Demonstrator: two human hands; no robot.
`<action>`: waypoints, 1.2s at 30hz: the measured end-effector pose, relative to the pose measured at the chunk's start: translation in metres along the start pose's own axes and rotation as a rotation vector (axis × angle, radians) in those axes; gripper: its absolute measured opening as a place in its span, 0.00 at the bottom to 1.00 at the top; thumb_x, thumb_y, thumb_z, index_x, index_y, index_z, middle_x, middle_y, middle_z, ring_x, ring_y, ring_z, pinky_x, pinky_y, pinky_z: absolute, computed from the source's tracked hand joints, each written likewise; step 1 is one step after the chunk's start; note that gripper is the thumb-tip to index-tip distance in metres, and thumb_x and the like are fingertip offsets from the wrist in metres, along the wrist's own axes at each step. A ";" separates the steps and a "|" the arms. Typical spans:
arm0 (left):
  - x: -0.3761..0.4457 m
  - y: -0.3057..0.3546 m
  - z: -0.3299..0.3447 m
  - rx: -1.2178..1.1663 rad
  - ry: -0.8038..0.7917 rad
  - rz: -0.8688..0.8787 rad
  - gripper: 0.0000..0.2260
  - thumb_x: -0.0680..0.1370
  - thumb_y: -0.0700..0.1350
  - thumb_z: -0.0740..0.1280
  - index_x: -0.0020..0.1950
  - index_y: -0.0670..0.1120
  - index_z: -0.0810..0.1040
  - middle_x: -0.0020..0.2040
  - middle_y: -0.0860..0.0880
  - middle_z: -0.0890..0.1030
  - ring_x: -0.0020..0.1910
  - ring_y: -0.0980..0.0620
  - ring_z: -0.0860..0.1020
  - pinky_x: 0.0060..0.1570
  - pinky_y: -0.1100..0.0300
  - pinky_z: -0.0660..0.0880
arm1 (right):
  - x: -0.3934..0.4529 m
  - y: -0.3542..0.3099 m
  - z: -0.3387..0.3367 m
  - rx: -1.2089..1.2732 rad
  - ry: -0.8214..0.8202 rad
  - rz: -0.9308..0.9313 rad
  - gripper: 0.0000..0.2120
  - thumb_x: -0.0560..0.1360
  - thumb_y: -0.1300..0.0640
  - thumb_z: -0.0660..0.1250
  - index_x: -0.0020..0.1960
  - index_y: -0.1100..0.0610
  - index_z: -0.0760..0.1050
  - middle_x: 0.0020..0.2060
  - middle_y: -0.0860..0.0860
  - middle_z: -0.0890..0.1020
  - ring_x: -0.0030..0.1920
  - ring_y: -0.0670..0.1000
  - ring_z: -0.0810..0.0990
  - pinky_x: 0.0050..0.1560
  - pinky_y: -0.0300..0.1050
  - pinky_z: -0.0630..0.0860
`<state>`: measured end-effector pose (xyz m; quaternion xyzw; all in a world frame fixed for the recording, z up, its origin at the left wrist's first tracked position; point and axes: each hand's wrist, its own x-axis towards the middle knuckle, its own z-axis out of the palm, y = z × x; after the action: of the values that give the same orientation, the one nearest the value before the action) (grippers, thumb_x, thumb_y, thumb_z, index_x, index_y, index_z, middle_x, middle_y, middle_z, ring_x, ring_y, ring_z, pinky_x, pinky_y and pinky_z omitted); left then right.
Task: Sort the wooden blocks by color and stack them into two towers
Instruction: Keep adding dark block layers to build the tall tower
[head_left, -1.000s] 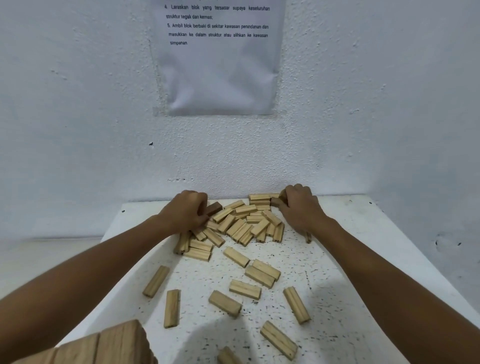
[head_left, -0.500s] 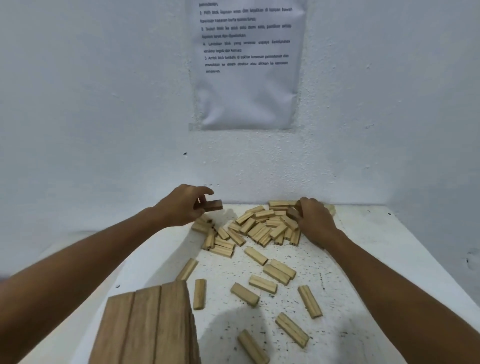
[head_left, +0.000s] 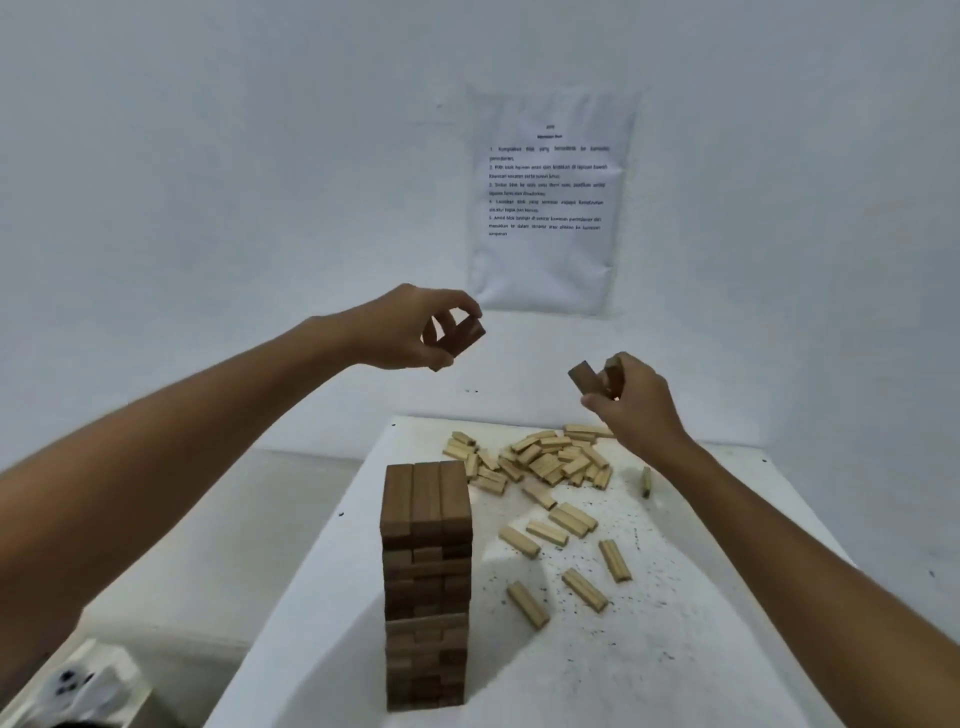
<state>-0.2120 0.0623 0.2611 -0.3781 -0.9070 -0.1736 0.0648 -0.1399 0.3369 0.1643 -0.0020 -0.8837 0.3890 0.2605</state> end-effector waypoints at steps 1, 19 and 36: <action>-0.010 0.015 -0.008 -0.001 0.016 0.013 0.26 0.71 0.39 0.75 0.66 0.52 0.72 0.47 0.55 0.81 0.39 0.62 0.80 0.42 0.71 0.74 | -0.009 -0.012 -0.008 0.029 0.010 -0.007 0.15 0.71 0.65 0.72 0.40 0.54 0.66 0.39 0.52 0.75 0.37 0.50 0.73 0.36 0.35 0.67; -0.173 0.186 0.171 -0.497 0.026 -0.165 0.22 0.70 0.42 0.75 0.62 0.49 0.74 0.39 0.54 0.81 0.35 0.58 0.82 0.42 0.58 0.81 | -0.219 -0.012 -0.043 0.285 -0.077 0.381 0.21 0.64 0.63 0.78 0.38 0.56 0.64 0.34 0.55 0.73 0.31 0.52 0.77 0.33 0.45 0.72; -0.184 0.148 0.248 -0.421 -0.102 -0.426 0.33 0.68 0.54 0.76 0.70 0.43 0.73 0.45 0.51 0.79 0.44 0.54 0.76 0.42 0.64 0.70 | -0.253 0.003 0.006 0.039 -0.328 0.529 0.09 0.76 0.54 0.65 0.42 0.56 0.68 0.38 0.49 0.72 0.36 0.47 0.69 0.33 0.40 0.64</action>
<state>0.0265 0.1274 0.0240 -0.1926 -0.9122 -0.3481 -0.0984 0.0758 0.2824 0.0430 -0.1641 -0.8750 0.4555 0.0039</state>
